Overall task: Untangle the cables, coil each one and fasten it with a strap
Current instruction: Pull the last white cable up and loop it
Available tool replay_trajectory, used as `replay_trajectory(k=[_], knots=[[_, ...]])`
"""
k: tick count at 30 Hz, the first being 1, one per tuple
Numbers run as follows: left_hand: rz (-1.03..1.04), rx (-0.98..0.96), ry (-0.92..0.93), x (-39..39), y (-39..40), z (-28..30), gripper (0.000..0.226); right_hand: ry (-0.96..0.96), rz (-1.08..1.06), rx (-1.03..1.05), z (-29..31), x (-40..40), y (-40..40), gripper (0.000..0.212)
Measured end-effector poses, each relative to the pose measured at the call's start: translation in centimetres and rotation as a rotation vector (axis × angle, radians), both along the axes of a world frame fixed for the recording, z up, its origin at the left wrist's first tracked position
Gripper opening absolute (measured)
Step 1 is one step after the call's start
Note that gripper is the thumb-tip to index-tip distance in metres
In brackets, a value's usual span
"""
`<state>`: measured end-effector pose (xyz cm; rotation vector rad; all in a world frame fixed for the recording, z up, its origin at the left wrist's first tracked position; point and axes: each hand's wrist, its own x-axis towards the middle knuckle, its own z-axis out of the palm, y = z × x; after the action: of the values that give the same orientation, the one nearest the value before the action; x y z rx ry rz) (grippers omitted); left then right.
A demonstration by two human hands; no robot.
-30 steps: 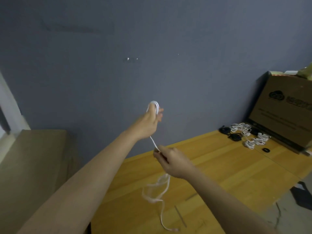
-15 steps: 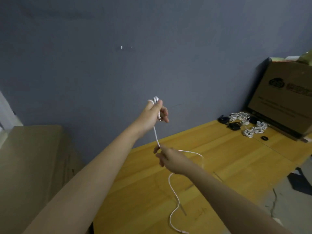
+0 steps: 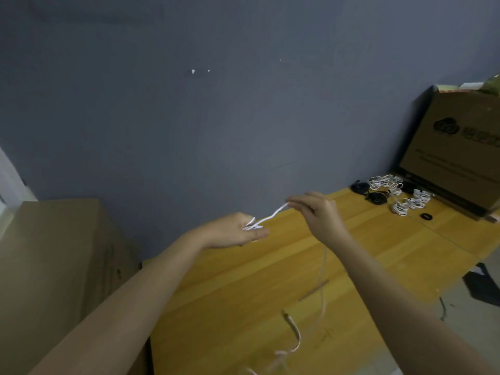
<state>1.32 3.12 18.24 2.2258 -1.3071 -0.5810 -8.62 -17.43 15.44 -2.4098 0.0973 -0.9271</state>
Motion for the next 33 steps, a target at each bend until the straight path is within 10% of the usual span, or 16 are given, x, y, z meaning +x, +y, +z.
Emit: replay_trajectory(k=[4,8,18,28,33], knots=[[0.022,-0.523,0.487,-2.4,-1.3,2.7,0.040,0.248,0.073,0.320,-0.7,1.2,2.3,0.026],[0.171,-0.681,0.404,-2.7,-3.3,3.3,0.032,0.529,0.266,0.508,-4.4,0.6,6.7,0.027],[0.097,-0.058,-0.161,0.4,-3.9,-2.0,0.031,0.147,0.112,-0.010,-1.9,-2.1,2.7,0.022],[-0.224,-0.311,0.674,-4.1,-2.8,3.6,0.038,0.413,-0.024,0.180,-1.2,-0.4,-1.0,0.021],[0.058,-0.737,0.750,-4.1,-5.1,3.6,0.029,0.588,0.014,0.190,-2.9,0.1,4.7,0.037]])
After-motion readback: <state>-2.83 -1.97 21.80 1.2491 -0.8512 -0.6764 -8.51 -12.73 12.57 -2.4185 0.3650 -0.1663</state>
